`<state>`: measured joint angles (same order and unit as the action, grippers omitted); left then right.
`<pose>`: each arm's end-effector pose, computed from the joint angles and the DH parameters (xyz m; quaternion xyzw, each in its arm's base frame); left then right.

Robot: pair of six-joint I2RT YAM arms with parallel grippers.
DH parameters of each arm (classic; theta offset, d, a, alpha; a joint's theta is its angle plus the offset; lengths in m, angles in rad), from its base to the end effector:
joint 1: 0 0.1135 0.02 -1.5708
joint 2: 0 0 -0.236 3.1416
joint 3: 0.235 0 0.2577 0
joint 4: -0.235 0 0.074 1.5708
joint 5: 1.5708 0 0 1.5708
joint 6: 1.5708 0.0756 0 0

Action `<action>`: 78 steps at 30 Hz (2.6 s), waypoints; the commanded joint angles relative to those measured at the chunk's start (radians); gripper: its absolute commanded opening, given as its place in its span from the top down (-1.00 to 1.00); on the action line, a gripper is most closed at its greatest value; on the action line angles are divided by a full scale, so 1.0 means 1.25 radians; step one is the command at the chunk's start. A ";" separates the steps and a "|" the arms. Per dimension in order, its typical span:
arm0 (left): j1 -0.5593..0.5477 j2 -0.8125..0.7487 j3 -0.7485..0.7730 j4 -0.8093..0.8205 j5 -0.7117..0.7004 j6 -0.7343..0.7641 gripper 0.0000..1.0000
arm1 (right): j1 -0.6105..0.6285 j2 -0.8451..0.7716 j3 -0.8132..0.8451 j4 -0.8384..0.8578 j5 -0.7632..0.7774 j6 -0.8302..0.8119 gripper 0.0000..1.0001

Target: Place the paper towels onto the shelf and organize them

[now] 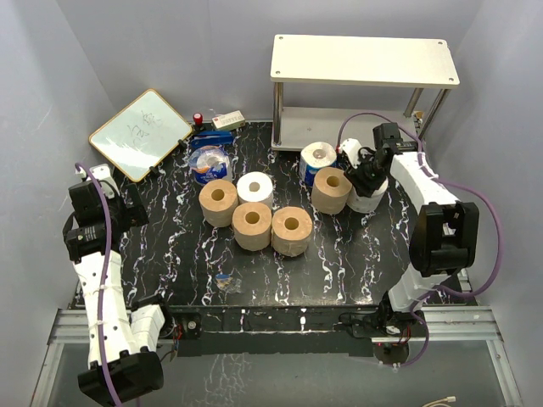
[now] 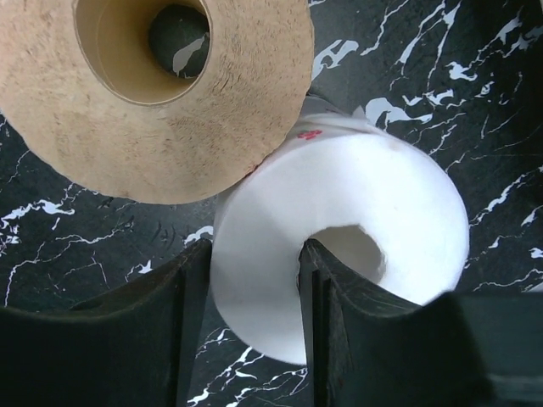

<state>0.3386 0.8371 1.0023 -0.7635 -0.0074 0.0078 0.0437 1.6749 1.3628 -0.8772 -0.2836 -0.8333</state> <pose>0.2101 0.0746 0.3049 -0.1473 0.8717 0.0838 0.4598 0.3548 0.0367 0.1923 -0.4369 0.8687 0.0559 0.2266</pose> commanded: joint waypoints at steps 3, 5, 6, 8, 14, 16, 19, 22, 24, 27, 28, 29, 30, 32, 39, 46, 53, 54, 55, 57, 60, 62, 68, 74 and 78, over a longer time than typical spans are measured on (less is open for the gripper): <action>0.003 0.000 0.013 -0.004 0.008 0.006 -0.96 | -0.001 0.012 -0.009 0.007 -0.004 -0.005 0.29; 0.003 0.000 0.013 -0.004 0.007 0.006 -0.96 | -0.002 0.010 -0.002 0.006 0.001 0.003 0.58; 0.003 0.000 0.014 -0.004 0.007 0.005 -0.96 | -0.002 0.008 0.011 0.000 0.005 0.010 0.82; 0.003 -0.001 0.013 -0.004 0.007 0.005 -0.96 | -0.002 -0.005 0.068 -0.037 0.014 0.027 1.00; 0.003 -0.001 0.013 -0.004 0.009 0.006 -0.96 | -0.002 -0.067 0.355 -0.149 0.056 0.079 1.00; 0.004 -0.001 0.013 -0.004 0.010 0.006 -0.96 | -0.006 -0.041 0.483 -0.191 0.086 0.127 1.00; 0.004 0.000 0.013 -0.005 0.014 0.007 -0.96 | -0.010 0.001 0.653 -0.211 0.123 0.216 1.00; 0.004 -0.004 0.014 -0.006 0.019 0.010 -0.96 | -0.009 0.061 0.837 -0.249 0.141 0.263 1.00; 0.004 -0.016 0.014 -0.006 0.023 0.012 -0.96 | -0.008 0.117 0.963 -0.282 0.166 0.275 1.00; 0.006 -0.033 0.014 -0.007 0.029 0.013 -0.96 | -0.004 0.118 0.989 -0.278 0.205 0.272 1.00; 0.008 -0.036 0.014 -0.007 0.030 0.013 -0.96 | -0.004 0.093 0.949 -0.257 0.203 0.279 1.00; 0.010 -0.036 0.014 -0.007 0.029 0.013 -0.96 | -0.005 0.067 0.907 -0.225 0.202 0.288 1.00; 0.011 -0.034 0.014 -0.006 0.029 0.013 -0.96 | -0.007 0.030 0.870 -0.189 0.206 0.302 1.00; 0.013 -0.032 0.014 -0.006 0.030 0.013 -0.96 | -0.025 -0.004 0.841 -0.115 0.227 0.327 1.00; 0.013 -0.036 0.013 -0.005 0.035 0.014 -0.96 | -0.163 0.133 1.001 -0.063 0.048 0.458 1.00; 0.013 -0.040 0.013 -0.005 0.034 0.014 -0.96 | -0.167 0.109 0.965 0.101 -0.008 0.449 1.00; 0.013 -0.032 0.012 -0.004 0.034 0.015 -0.96 | -0.178 0.152 0.979 0.118 0.014 0.490 1.00; 0.013 -0.029 0.013 -0.003 0.035 0.014 -0.96 | -0.187 0.163 0.982 0.124 0.007 0.507 1.00; 0.013 -0.025 0.013 -0.004 0.035 0.015 -0.96 | -0.191 0.170 0.983 0.128 0.001 0.512 1.00; 0.013 -0.021 0.012 -0.004 0.036 0.015 -0.96 | -0.191 0.183 0.986 0.131 -0.007 0.520 1.00; 0.013 -0.021 0.012 -0.004 0.034 0.014 -0.96 | -0.192 0.197 0.983 0.129 -0.008 0.524 1.00; 0.013 -0.022 0.012 -0.003 0.033 0.014 -0.96 | -0.193 0.203 0.982 0.129 -0.005 0.523 1.00; 0.013 -0.015 0.012 -0.003 0.031 0.014 -0.96 | -0.195 0.218 0.981 0.127 0.011 0.522 1.00; 0.013 -0.016 0.012 -0.003 0.031 0.014 -0.96 | -0.195 0.221 0.980 0.133 0.035 0.520 0.74; 0.013 -0.015 0.012 -0.003 0.032 0.015 -0.96 | -0.195 0.222 0.983 0.144 0.044 0.520 0.11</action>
<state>0.3462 0.8230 1.0023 -0.7635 0.0265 0.0189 -0.1967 1.9694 2.5694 -0.8074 -0.2581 -0.1844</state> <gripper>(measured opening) 0.980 0.350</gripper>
